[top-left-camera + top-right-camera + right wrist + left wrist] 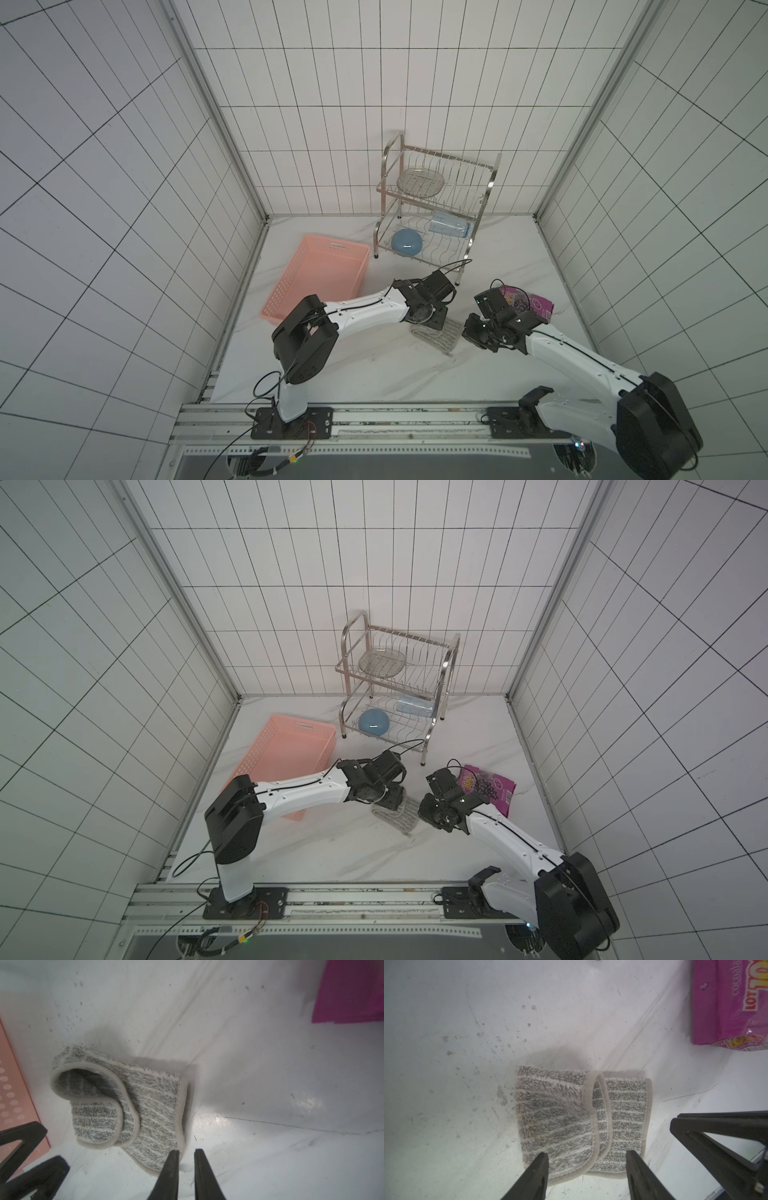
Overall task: Fold the square dishcloth
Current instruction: Fold the cleaning item at the center of the board.
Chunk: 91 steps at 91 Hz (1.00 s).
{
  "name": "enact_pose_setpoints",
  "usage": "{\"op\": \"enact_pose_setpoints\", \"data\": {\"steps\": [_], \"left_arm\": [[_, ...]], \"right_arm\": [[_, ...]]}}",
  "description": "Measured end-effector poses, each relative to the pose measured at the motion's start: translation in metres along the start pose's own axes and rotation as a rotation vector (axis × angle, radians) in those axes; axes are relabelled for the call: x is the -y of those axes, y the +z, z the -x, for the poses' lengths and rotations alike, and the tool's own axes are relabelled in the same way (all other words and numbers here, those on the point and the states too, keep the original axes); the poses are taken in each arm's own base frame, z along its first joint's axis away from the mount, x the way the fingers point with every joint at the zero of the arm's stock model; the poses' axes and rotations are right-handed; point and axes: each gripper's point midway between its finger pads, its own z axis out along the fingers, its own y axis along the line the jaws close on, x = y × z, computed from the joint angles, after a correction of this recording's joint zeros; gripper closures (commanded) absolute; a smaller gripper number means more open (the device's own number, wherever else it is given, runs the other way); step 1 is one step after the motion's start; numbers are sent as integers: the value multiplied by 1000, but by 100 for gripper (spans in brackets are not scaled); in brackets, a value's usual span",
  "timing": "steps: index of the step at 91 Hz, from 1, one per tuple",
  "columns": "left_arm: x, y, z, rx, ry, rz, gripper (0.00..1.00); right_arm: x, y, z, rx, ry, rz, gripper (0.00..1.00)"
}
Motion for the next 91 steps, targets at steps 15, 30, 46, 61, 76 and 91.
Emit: {"op": "enact_pose_setpoints", "data": {"steps": [15, 30, 46, 61, 76, 91], "left_arm": [[2, 12, -1, -10, 23, 36, 38], [-3, 27, -12, -47, 35, 74, 33], [-3, 34, -18, -62, 45, 90, 31], [0, 36, -22, -63, 64, 97, 31], [0, 40, -23, -67, 75, 107, 29], [-2, 48, -26, -79, 82, 121, 28]], "right_arm": [[1, 5, -1, -15, 14, 8, 82], [4, 11, 0, -24, 26, 6, 83], [10, 19, -2, -44, 39, -7, 84], [9, 25, -3, -56, 40, -1, 84], [9, 30, -3, -67, 46, -1, 84], [8, 33, -3, -77, 46, 4, 84]]}}
